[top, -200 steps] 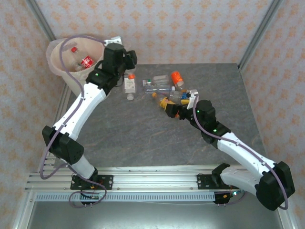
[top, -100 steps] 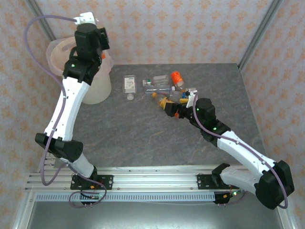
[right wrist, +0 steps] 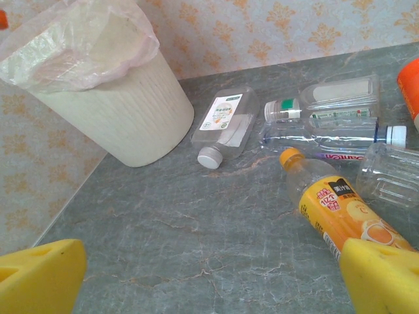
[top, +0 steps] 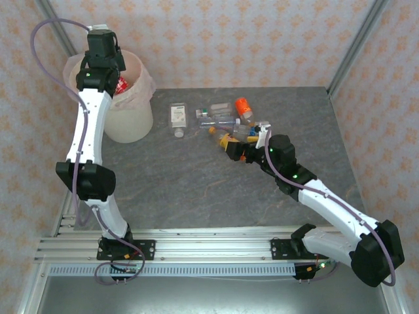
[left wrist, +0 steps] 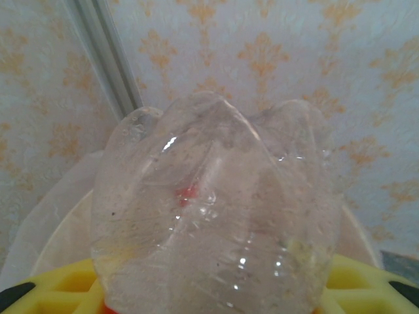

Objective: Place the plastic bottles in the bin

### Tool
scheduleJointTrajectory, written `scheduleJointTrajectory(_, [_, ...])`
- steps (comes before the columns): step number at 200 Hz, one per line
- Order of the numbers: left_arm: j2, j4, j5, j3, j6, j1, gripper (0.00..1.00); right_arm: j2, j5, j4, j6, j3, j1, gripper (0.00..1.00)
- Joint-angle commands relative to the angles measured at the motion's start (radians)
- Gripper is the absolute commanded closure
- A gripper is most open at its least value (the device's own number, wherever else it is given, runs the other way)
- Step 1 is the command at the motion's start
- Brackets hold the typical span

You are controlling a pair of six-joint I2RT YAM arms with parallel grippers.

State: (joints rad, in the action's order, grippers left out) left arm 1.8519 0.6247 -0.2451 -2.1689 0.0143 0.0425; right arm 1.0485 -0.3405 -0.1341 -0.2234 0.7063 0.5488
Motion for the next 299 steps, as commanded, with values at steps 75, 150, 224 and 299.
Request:
scheduleJointTrajectory(75, [0.240, 0.122, 0.258, -0.334, 0.151, 0.208, 0.38, 0.059, 0.031, -0.029, -0.006, 0.038, -0.001, 0.00])
scheduleJointTrajectory(150, [0.339, 0.038, 0.337, -0.354, 0.219, 0.253, 0.17, 0.205, -0.024, -0.029, -0.011, 0.123, -0.003, 0.01])
scheduleJointTrajectory(224, [0.330, 0.075, 0.321, -0.366, 0.132, 0.249, 0.12, 0.216, -0.051, -0.033, -0.035, 0.124, -0.002, 0.01])
scheduleJointTrajectory(299, [0.321, 0.136, 0.263, -0.395, -0.131, 0.223, 0.00, 0.167, -0.034, -0.027, -0.032, 0.095, -0.002, 0.01])
